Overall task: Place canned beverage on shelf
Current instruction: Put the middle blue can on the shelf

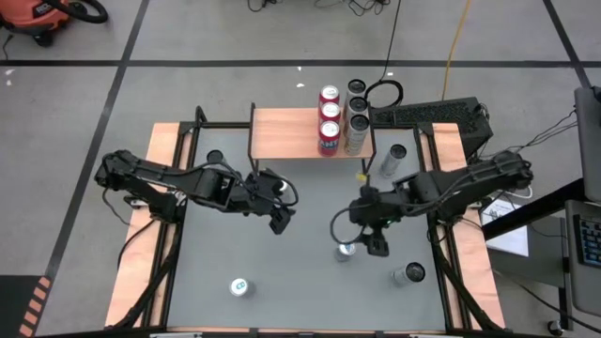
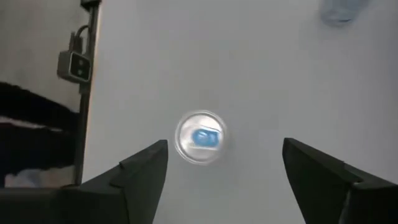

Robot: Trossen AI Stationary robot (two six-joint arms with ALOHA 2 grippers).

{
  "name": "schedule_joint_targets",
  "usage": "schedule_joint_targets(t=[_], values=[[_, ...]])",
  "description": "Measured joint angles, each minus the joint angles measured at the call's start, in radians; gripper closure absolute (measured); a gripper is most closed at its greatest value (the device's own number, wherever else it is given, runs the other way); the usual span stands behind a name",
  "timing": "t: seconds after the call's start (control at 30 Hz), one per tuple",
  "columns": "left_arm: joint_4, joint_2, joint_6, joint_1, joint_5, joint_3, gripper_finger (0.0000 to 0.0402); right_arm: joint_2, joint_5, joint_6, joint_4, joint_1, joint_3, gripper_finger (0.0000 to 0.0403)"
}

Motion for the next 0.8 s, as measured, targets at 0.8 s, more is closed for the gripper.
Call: schedule_joint_targets(t=[0.8], values=[[-0.041, 0.0, -0.001, -0.018, 0.0, 0.0, 0.0063, 0.279, -0.072, -0.135, 0.038, 0.04, 0.0, 0.0062]])
